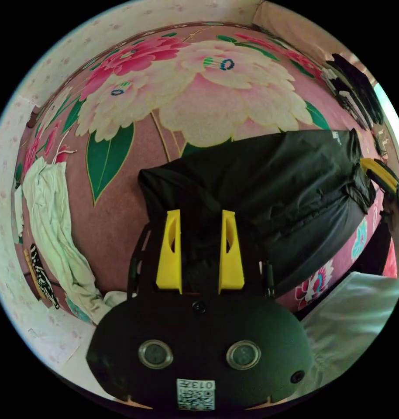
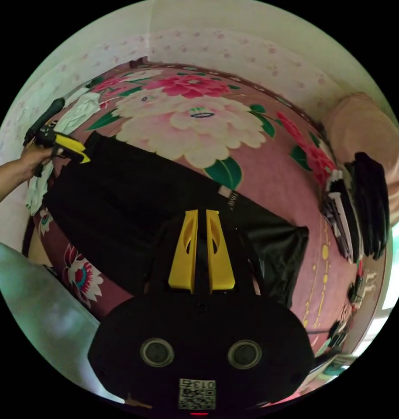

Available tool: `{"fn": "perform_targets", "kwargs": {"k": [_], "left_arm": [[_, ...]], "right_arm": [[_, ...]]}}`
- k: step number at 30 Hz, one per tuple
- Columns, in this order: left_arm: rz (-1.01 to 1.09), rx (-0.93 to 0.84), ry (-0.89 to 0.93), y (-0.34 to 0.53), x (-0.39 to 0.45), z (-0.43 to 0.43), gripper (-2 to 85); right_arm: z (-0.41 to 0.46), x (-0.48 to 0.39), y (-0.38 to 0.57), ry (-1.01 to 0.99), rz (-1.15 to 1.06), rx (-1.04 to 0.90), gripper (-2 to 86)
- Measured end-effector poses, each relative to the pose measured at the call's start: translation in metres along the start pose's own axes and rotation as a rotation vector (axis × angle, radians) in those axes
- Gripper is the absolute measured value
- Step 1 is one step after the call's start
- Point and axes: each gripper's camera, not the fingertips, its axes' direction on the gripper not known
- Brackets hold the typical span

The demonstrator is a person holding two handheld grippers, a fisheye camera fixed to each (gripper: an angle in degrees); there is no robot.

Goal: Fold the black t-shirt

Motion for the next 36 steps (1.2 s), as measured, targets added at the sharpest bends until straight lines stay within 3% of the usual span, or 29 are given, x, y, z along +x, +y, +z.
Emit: {"fn": "perform_targets", "kwargs": {"k": [2,5,11,15,18,25,29,32,36], "left_arm": [[-0.083,0.026,0.066,0.007,-0.032,0.004,4.8],[-0.228,0.089,0.165,0.028,-0.083,0.005,2.9],[-0.559,0.176,0.595,0.087,-0.197,0.042,6.0],[-0.648,0.210,0.614,0.107,-0.245,0.050,8.5],[-0.533,0.226,0.484,0.090,-0.268,0.042,8.8],[0.153,0.088,0.111,-0.025,-0.272,0.039,9.4],[0.401,0.037,0.308,-0.066,-0.290,0.056,8.7],[0.469,-0.027,0.466,-0.085,-0.309,0.072,8.7],[0.485,-0.019,0.528,-0.093,-0.331,0.080,7.8]], "right_arm": [[0.026,-0.014,-0.021,-0.041,-0.052,-0.043,1.1],[0.060,-0.016,-0.034,-0.048,-0.064,-0.114,0.2],[0.095,0.008,-0.047,-0.144,0.028,-0.135,-0.2],[0.105,0.018,-0.060,-0.112,0.052,-0.124,-0.2],[0.106,0.022,-0.080,-0.117,0.069,-0.068,-0.1],[0.135,-0.025,-0.180,-0.502,-0.024,0.033,0.6],[0.174,-0.064,-0.245,-0.753,-0.055,-0.010,1.7],[0.204,-0.090,-0.282,-0.835,-0.087,-0.076,2.1],[0.229,-0.109,-0.310,-0.814,-0.118,-0.120,2.1]]}}
